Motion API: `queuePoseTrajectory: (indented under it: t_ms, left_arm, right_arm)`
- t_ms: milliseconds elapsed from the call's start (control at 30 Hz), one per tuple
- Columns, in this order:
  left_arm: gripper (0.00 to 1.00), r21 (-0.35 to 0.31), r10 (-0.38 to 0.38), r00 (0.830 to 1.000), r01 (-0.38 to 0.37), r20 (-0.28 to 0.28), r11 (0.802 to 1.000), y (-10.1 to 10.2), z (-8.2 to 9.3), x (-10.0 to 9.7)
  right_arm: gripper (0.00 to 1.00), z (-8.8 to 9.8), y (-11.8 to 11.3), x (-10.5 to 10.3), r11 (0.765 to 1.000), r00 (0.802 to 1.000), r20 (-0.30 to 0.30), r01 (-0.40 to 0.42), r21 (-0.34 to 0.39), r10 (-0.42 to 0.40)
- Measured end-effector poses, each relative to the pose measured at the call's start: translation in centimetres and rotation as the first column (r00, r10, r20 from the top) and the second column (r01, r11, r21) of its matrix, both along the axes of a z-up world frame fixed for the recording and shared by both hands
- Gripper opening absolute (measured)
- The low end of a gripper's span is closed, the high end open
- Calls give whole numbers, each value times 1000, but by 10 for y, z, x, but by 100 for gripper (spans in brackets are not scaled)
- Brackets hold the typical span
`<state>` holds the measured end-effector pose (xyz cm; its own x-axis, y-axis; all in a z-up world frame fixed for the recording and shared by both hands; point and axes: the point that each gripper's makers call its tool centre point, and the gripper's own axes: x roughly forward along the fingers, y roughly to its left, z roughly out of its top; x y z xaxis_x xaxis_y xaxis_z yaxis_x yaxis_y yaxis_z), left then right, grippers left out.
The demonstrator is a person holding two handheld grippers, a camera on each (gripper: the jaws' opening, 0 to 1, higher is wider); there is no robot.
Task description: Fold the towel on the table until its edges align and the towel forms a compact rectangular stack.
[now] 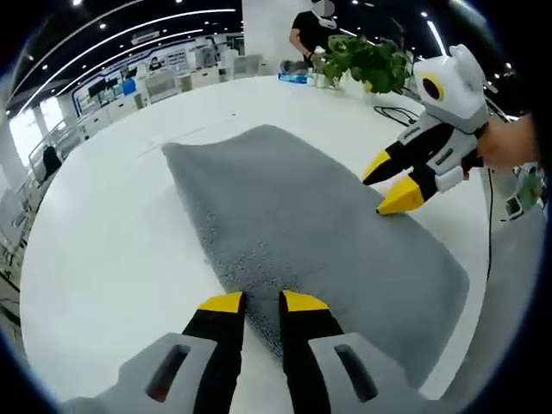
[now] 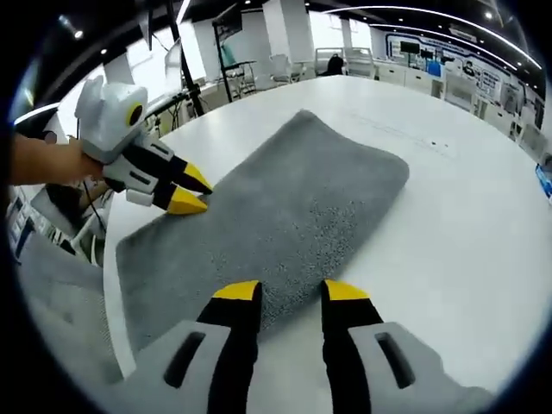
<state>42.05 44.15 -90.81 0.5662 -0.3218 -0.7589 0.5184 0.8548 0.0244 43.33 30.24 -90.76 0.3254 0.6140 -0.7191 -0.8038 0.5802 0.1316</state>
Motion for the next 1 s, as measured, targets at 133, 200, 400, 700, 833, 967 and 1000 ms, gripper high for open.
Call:
queuePoseTrajectory:
  t_ms: [133,200,400,700,833,967,1000]
  left_arm:
    - [13,4,-6,1000,6,-21,1000,-2,-3,0]
    - [12,49,-65,998,66,-21,997,-4,-3,0]
    - [10,56,-61,997,64,-51,996,-5,-4,3]
    - [9,75,-83,996,85,-35,994,-22,-4,0]
    - [9,76,-91,995,94,-38,993,-30,-5,-2]
    - [9,81,-100,994,103,-39,991,-39,-5,-3]
    - [9,79,-100,994,102,-39,992,-41,-5,-3]
  right_arm:
    - [27,-2,-2,3,1000,1000,9,-5,-28,5]
    - [26,-2,-2,2,999,1000,11,-11,-40,11]
    - [24,-4,-5,-1,997,1000,1,-25,-76,26]
    - [22,-11,-19,-4,998,1000,-6,-14,-56,14]
    - [22,-11,-27,-6,998,1000,-4,-14,-58,14]
    - [22,-10,-36,-8,998,1000,0,-13,-58,13]
    - [22,-9,-38,-9,998,1000,1,-14,-61,14]
